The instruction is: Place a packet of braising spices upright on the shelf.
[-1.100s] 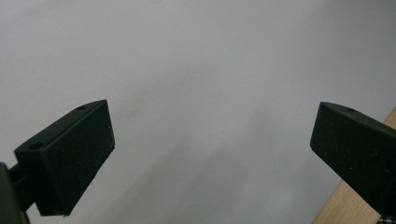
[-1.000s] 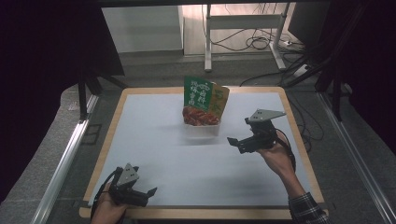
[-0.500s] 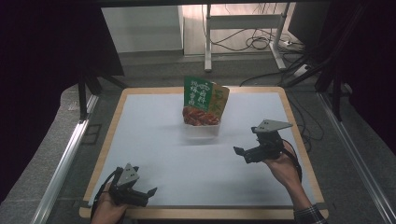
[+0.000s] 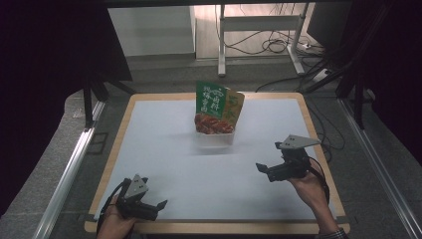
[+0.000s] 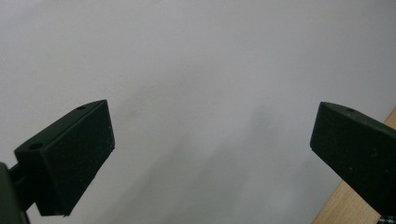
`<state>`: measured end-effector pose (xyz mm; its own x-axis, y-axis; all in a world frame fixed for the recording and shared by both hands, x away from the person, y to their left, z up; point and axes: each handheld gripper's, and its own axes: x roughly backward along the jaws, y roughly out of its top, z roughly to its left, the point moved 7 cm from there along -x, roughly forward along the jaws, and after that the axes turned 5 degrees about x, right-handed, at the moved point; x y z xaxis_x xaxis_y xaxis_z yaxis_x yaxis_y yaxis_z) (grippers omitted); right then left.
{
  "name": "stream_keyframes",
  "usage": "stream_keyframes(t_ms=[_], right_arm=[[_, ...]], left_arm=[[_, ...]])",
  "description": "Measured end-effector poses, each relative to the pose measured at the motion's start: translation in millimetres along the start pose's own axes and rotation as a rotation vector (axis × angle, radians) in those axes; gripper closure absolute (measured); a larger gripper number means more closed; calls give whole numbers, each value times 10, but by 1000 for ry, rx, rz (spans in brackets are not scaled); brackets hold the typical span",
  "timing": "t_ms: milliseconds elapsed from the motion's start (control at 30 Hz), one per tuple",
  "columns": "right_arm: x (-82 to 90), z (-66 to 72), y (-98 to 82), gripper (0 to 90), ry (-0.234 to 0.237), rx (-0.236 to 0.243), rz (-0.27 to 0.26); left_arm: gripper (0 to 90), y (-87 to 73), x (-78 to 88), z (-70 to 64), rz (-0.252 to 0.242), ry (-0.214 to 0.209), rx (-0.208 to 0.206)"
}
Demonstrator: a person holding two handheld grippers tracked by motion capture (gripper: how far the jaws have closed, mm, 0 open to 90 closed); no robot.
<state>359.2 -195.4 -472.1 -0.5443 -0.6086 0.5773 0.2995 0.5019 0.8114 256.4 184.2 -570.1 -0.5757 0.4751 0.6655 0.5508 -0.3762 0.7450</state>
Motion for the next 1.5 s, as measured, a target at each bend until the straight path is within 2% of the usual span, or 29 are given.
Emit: stream_keyframes(t_ms=[133, 500, 800, 933, 1267, 1500], right_arm=[[56, 1, -64, 0, -11, 5, -7], [207, 26, -267, 0, -30, -35, -37], [275, 51, -422, 0, -68, -24, -52], [302, 58, -497, 0, -80, -34, -60], [376, 44, -690, 0, -118, -58, -64], [323, -16, -820, 0, -133, -75, -37]], left_arm=[[0, 0, 1, 1, -1, 0, 0], [0, 1, 4, 5, -3, 2, 4], [0, 1, 5, 5, -4, 3, 3], [0, 0, 5, 4, -3, 3, 1], [0, -2, 4, 3, -1, 2, 0], [0, -2, 3, 0, 1, 0, -3]])
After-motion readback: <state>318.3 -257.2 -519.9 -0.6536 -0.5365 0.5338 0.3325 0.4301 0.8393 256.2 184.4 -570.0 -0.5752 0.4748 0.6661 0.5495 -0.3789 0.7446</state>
